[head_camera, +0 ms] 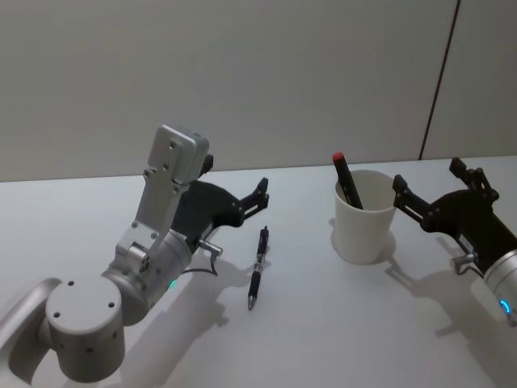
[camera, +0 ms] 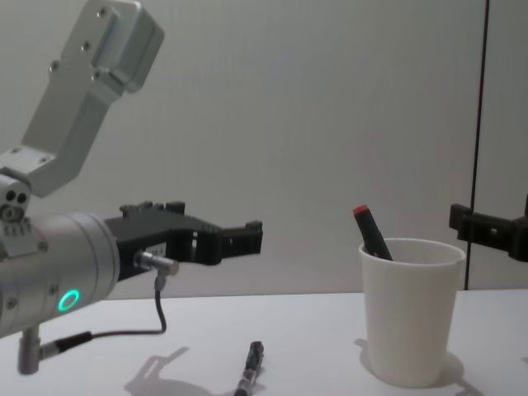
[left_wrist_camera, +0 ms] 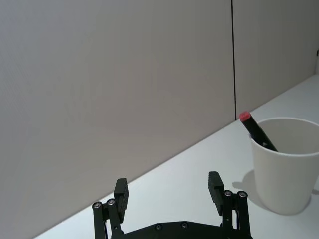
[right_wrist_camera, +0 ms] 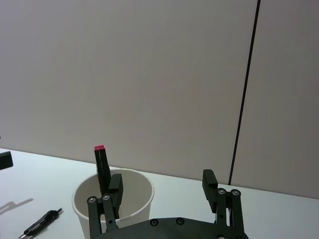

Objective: Place the pen into the pen holder.

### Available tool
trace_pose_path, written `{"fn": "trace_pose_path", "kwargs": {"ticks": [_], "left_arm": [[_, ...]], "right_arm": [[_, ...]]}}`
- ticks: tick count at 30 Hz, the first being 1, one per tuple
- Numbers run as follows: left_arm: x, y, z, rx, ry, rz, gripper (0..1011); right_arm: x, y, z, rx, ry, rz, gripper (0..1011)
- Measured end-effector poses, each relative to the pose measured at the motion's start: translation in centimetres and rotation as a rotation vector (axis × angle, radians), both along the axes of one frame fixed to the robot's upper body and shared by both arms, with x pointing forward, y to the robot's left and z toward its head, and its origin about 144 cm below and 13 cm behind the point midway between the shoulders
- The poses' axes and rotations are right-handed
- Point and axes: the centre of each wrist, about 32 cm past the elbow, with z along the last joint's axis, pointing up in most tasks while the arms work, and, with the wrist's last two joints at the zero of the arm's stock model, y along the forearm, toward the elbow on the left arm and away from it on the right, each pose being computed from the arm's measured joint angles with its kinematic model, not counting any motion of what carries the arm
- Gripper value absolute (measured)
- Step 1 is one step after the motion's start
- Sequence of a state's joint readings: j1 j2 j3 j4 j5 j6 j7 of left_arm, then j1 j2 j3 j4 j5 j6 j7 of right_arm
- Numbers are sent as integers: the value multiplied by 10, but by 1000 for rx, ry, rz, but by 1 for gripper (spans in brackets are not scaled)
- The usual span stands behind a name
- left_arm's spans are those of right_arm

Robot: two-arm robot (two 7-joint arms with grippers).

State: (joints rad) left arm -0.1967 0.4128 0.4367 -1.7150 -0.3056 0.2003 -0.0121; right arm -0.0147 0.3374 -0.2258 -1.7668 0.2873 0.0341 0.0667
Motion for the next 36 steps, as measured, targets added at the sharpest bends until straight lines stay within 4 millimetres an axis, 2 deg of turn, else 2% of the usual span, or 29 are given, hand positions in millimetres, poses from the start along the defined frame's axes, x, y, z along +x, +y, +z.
{"fn": "trace_pose_path", "kwargs": {"ticks": [15, 36], "left_arm": [[-20, -3, -2, 3, 112, 6, 1001], [-25, -16, -18, -2, 164, 8, 1001]], "right_arm": [[0, 0, 0, 0, 0, 0, 1002], [0, 0, 0, 0, 0, 0, 1002]]}}
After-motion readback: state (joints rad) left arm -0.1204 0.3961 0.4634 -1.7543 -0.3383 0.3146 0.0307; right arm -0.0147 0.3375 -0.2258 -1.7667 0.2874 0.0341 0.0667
